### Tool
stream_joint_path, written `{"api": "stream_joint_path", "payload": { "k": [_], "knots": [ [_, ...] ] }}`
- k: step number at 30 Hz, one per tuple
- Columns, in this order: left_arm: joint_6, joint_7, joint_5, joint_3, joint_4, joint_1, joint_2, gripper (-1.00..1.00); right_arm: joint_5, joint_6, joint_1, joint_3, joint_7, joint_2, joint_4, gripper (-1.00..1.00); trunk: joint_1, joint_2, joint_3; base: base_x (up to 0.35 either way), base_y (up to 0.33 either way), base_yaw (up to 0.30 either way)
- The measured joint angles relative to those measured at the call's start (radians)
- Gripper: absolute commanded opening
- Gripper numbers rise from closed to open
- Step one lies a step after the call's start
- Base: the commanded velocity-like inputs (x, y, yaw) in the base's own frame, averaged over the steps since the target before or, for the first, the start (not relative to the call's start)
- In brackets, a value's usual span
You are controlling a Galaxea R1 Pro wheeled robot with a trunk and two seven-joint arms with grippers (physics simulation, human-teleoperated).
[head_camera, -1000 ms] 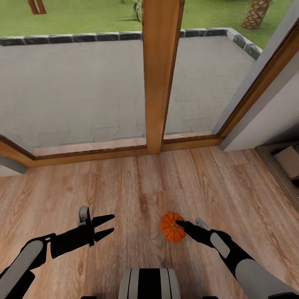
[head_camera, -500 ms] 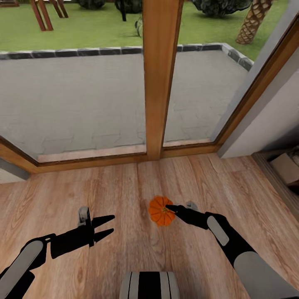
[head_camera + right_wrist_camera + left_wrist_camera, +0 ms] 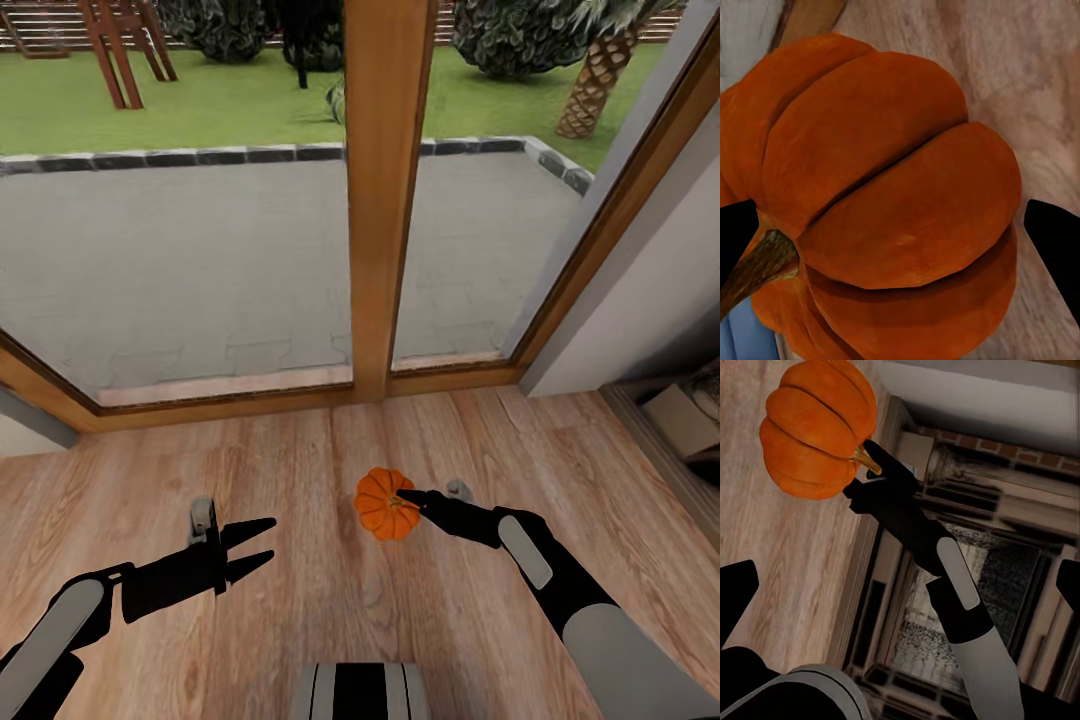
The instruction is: Place each of the two pumpkins and all three candles from the living room inside a cabinet in the living room (use any cabinet), then make sure every cabinet is closed, and position the cauldron so it is next to a table in the living room.
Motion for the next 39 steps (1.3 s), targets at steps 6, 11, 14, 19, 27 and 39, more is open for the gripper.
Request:
{"api": "stream_joint_path", "payload": {
  "k": [6, 11, 14, 19, 27, 39],
  "knots": [
    [0.000, 0.001, -0.002, 0.000, 0.004, 0.000, 0.000, 1.00, -0.002, 0.001, 0.000, -0.001, 0.000, -0.001, 0.001, -1.00, -0.003, 0.001, 0.023, 0.000, 0.000, 0.000],
    [-0.001, 0.005, -0.004, 0.002, 0.004, 0.000, 0.000, 1.00, -0.007, 0.001, 0.000, -0.001, 0.000, -0.010, 0.000, -1.00, -0.005, 0.003, 0.045, 0.000, 0.000, 0.035],
    [-0.001, 0.008, -0.006, 0.004, 0.001, 0.000, 0.000, 1.00, -0.009, 0.001, 0.000, 0.000, 0.000, -0.013, 0.000, -1.00, -0.006, 0.003, 0.059, 0.000, 0.000, 0.155],
    [-0.002, 0.012, -0.006, 0.008, -0.001, 0.000, 0.001, 1.00, -0.009, 0.001, 0.000, 0.001, 0.000, -0.014, 0.001, -1.00, -0.009, 0.004, 0.083, 0.000, 0.000, 0.213],
    [-0.002, 0.012, -0.006, 0.009, -0.001, 0.000, 0.002, 1.00, -0.007, 0.000, 0.000, 0.002, 0.000, -0.014, 0.001, -1.00, -0.012, 0.006, 0.120, -0.081, 0.000, 0.243],
    [-0.002, 0.010, 0.003, 0.010, 0.000, 0.000, 0.000, 1.00, -0.001, -0.001, 0.000, 0.005, 0.000, -0.014, 0.000, -1.00, -0.015, 0.008, 0.158, -0.305, 0.000, 0.252]
  ]
}}
